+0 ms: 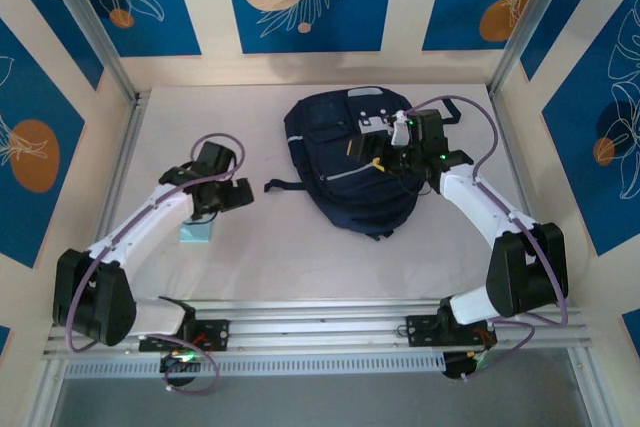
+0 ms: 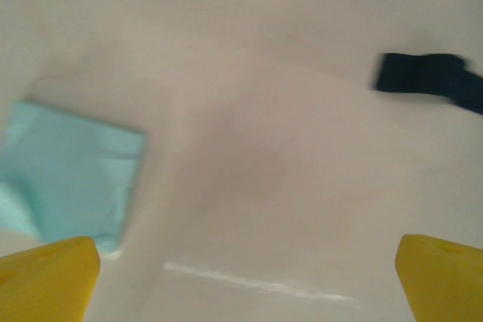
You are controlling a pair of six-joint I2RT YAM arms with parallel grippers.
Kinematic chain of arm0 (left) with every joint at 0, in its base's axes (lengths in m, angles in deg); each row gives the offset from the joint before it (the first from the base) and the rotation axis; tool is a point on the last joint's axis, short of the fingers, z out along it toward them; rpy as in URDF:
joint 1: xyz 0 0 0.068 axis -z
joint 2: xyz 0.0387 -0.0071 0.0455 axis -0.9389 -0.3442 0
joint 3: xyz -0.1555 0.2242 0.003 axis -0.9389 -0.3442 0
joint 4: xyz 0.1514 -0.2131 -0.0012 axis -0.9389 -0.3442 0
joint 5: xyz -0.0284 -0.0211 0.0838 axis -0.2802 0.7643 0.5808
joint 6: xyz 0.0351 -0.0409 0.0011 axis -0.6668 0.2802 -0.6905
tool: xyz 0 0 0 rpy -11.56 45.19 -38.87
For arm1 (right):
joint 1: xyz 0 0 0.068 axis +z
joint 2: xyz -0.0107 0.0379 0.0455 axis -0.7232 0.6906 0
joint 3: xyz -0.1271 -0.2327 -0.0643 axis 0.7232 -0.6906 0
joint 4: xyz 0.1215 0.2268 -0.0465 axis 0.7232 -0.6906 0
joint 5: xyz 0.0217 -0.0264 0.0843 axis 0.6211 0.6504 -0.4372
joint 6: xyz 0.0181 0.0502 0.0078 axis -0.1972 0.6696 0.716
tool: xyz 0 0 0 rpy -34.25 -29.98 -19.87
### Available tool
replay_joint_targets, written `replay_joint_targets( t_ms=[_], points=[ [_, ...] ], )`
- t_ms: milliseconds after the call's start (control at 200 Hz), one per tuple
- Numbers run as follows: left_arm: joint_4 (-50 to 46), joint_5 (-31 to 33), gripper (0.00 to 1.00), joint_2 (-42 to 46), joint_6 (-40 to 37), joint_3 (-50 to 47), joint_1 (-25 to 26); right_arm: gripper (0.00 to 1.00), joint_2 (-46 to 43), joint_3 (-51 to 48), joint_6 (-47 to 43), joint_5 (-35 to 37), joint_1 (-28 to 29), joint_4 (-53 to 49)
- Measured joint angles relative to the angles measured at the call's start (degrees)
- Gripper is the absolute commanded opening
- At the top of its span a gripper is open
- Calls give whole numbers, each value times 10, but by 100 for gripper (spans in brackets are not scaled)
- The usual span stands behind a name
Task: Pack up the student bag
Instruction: Rotate the personal item at the middle-left of the table.
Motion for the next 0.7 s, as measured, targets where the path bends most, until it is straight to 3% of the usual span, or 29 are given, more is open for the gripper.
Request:
replay_joint_targets(
  t_ms=[310,700],
  points=[
    [16,24,100,-22,-53,-64,-150,99,0,0,1,-3,5,9],
    [57,-42,100,-191,-184,-13,-164,99,0,-5,20,-2,9,24]
  ],
)
